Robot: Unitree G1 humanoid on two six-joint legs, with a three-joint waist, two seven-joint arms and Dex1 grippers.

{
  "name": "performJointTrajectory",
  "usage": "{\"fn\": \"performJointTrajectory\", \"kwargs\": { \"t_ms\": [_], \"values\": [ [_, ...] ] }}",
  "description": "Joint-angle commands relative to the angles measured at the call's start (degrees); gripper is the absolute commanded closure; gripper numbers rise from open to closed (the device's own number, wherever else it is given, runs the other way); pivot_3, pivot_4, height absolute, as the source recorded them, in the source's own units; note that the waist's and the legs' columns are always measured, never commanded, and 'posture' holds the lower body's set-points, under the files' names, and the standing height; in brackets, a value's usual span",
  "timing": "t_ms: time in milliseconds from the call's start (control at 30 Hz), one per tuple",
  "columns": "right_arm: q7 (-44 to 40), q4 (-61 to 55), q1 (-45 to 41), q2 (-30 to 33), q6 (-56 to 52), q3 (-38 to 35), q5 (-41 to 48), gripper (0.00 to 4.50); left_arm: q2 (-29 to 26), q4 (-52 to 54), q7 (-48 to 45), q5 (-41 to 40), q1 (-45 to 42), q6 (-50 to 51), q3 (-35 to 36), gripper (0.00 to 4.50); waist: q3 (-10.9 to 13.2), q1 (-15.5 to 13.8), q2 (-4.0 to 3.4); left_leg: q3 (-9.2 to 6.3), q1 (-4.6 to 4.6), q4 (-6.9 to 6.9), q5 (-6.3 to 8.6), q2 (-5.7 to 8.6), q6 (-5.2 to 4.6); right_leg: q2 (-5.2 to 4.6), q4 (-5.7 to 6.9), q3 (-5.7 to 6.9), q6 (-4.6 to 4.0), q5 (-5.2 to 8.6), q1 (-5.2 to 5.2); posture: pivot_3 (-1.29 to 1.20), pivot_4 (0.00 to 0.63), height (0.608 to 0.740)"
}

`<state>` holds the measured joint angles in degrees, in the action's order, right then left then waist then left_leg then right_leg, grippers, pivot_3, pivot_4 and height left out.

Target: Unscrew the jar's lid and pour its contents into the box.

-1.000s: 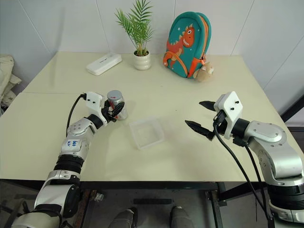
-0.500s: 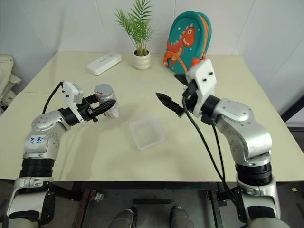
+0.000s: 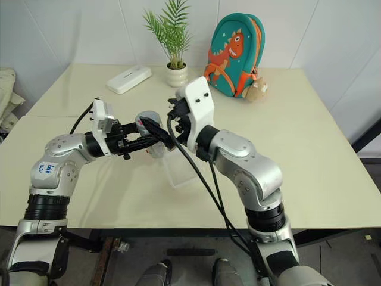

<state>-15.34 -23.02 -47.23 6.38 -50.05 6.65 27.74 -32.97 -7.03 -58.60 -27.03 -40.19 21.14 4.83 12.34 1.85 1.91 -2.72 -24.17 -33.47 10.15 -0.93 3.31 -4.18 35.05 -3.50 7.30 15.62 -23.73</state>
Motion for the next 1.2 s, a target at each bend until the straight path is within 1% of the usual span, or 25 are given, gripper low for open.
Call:
{"fn": "performJointTrajectory", "kwargs": {
  "t_ms": [33,300,700,800,900,933,1200],
  "values": [
    [0.79,-1.16,-0.36,-1.01,0.64,2.53,-1.51,0.00,1.01,0.78,-0.94,-1.45,-2.33,0.54,-0.25,2.48,0.00,-0.01,0.00,0.00,0.00,0.01,0.00,0.00,0.00,0.01,0.03,0.00,0.00,0.00,-0.03,0.00,0.150,0.740],
    [0.97,-0.16,0.59,-2.07,2.22,4.67,-4.22,0.00,1.80,0.64,-2.03,-1.72,-3.58,1.49,-0.45,2.48,0.00,0.03,0.00,0.00,0.00,0.06,0.00,-0.02,0.00,0.05,0.08,0.00,-0.02,0.01,-0.07,0.00,0.150,0.740],
    [0.36,0.80,0.73,-2.61,3.25,4.38,-6.12,0.00,1.49,1.82,-3.29,-1.48,-3.27,2.42,-0.62,2.48,0.00,0.01,0.00,0.00,0.00,0.09,0.00,-0.02,0.00,0.05,0.07,0.00,-0.02,0.01,-0.08,0.00,0.150,0.740],
    [-0.03,0.62,0.78,-2.55,2.87,4.33,-5.94,0.66,1.42,1.76,-3.34,-1.30,-3.32,2.29,-0.71,2.48,0.00,0.02,0.00,0.00,0.00,0.10,0.00,-0.03,0.00,0.05,0.07,0.00,-0.02,0.01,-0.09,0.00,0.150,0.740],
    [-1.09,0.37,0.52,-2.22,2.61,4.43,-5.55,1.68,1.29,1.87,-3.44,-1.25,-3.22,2.30,-0.76,2.48,0.00,0.03,0.00,0.00,0.00,0.11,0.00,-0.03,0.00,0.05,0.07,0.00,-0.02,0.02,-0.09,0.00,0.150,0.740],
    [-1.50,0.25,0.44,-1.98,2.43,4.51,-5.46,1.93,1.24,1.87,-3.49,-1.23,-3.19,2.31,-0.78,2.48,0.00,0.02,0.00,0.00,0.00,0.11,0.00,-0.03,0.00,0.05,0.07,0.00,-0.02,0.02,-0.09,0.00,0.150,0.740],
    [-7.63,-0.70,-0.47,1.22,2.04,4.58,-2.90,1.93,0.65,1.13,-5.45,-1.18,-3.29,2.35,-1.21,2.48,0.00,0.02,0.00,0.00,-0.01,0.12,0.00,-0.03,0.00,0.05,0.06,0.00,-0.03,0.02,-0.09,0.00,0.150,0.740]
  ]
}}
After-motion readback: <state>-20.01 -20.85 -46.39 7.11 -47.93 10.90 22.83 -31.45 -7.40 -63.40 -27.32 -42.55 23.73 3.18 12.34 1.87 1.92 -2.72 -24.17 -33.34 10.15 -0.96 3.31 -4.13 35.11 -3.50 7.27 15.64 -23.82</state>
